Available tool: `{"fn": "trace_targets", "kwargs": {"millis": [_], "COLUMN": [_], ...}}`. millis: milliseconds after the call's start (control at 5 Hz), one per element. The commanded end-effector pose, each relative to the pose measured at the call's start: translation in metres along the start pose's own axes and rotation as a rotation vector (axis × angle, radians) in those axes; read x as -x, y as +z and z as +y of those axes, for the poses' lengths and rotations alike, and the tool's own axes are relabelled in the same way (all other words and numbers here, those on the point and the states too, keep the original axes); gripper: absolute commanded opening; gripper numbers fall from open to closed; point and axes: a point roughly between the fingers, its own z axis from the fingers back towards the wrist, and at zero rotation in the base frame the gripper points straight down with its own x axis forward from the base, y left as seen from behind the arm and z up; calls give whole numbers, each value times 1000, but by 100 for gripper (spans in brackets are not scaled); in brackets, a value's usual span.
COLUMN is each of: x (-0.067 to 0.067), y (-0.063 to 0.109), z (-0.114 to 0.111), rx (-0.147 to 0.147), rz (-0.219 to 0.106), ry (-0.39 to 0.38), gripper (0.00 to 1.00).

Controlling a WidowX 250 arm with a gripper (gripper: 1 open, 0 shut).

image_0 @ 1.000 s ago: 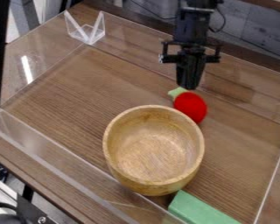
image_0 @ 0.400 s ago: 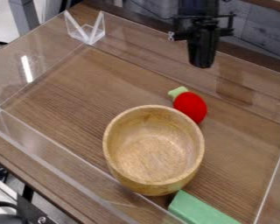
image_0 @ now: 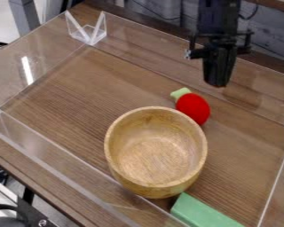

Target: Move the red fruit to the right

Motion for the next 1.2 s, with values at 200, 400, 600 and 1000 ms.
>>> {"fn": "trace_targets", "kwargs": {"millis": [200,400,600,1000], "x": [4,-1,4,13], "y": [30,28,24,32], "z": [15,23,16,18], "rx": [139,154,184,226], "rz": [-10,-6,8,26], "ry": [36,58,97,113], "gripper": [0,0,0,0]}}
